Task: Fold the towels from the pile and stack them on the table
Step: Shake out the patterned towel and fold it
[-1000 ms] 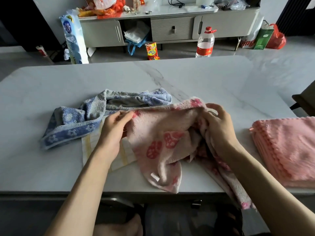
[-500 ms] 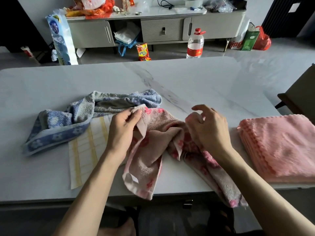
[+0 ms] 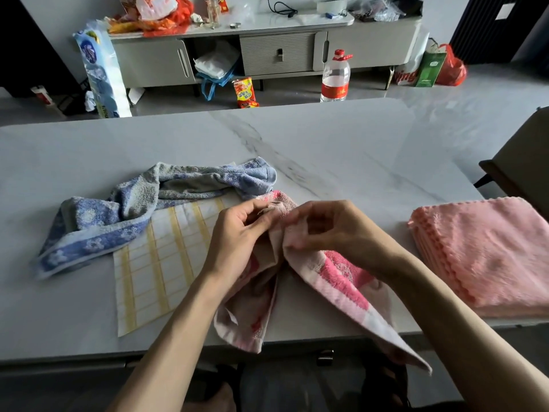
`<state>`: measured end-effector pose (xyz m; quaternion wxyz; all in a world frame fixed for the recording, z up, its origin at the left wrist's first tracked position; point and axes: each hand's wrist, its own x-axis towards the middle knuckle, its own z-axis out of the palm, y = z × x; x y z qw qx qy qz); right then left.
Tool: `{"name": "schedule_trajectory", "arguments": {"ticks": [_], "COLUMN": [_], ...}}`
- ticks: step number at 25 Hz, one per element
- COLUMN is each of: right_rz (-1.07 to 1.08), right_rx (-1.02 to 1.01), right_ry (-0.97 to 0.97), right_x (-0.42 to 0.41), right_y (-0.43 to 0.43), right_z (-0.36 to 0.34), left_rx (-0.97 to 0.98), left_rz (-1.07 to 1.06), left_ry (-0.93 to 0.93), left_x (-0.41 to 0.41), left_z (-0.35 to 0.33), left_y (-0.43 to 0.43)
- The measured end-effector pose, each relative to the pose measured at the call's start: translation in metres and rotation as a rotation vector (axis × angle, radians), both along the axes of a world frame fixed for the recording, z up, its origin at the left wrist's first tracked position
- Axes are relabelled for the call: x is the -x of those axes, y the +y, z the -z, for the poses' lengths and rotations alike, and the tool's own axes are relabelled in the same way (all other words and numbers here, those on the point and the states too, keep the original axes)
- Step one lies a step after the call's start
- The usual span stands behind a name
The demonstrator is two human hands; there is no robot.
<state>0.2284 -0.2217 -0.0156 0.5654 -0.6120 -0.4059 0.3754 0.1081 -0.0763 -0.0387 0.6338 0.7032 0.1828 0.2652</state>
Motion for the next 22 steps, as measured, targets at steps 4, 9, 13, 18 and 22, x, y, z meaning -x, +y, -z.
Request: {"name": "schedule_trajectory", "arguments": {"ticks": [4, 9, 13, 18, 22], "right_rz": [0.023, 0.086, 0.328, 0.296, 0.302], "right_rx": [0.064, 0.041, 0.020, -0.010, 0.033], "right_ry": [-0.240, -0.288, -0.581, -0.721, -0.796], "right_x": [0.004, 0.009, 0.011, 0.011, 0.010], "right_y": [0.001, 0.003, 0.007, 0.011, 0.011], "right_z": [0.000, 0.000, 0.001, 0.006, 0.006], "left_rx": [0.065, 0.061, -0.044, -0.055, -0.051], "left_rz": [0.002, -0.009, 0.025, 0.083, 0.086], "left_ry": [-0.012, -0.009, 0.049, 0.031, 0.035], "left_x": [0.001, 0.002, 0.005, 0.007, 0.008], "left_z": [0.000, 0.001, -0.003, -0.006, -0.008], "left_y": [0.001, 0.005, 0.000, -0.001, 0.000]}}
